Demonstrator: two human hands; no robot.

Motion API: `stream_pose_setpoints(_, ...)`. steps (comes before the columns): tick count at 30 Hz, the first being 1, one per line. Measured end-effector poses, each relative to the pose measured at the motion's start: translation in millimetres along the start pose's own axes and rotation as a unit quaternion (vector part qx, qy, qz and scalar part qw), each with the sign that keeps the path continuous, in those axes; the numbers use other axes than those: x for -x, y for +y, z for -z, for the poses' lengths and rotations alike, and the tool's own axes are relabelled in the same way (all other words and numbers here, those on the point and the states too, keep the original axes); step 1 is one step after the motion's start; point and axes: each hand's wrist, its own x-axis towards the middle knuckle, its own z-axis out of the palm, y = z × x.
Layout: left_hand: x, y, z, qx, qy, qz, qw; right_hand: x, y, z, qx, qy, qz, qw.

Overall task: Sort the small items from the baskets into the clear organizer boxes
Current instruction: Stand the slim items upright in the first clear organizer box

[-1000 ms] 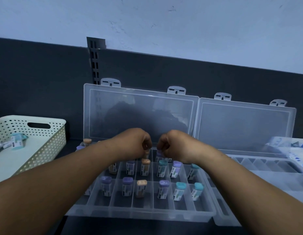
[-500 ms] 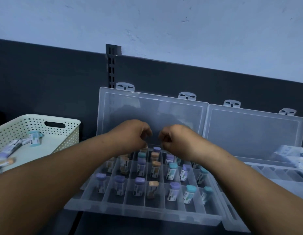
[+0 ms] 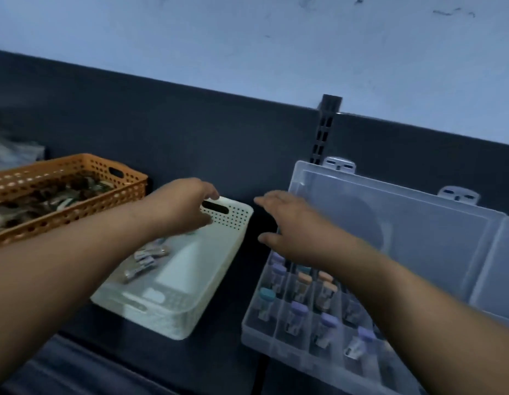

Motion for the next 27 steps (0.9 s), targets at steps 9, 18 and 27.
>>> stream_pose_setpoints(9, 36.8, -79.1, -8.5, -0.019, -0.087, 0.025, 0.996, -95.8, -77.4, -53.8, 0.008, -0.098, 0.031, 0.995)
stream_pose_setpoints(18, 33.7, -82.2, -38.4, -0.074, -0.196, 0.004, 0.978, -152.1, -92.0, -87.6, 0.031, -0.191, 0.014, 0.981)
stream_pose_setpoints(27, 21.5, -90.3, -46.1, 0.024, -0.221, 0.043, 0.974, -153.7, -80.1, -86.1, 0.025, -0.140, -0.012, 0.990)
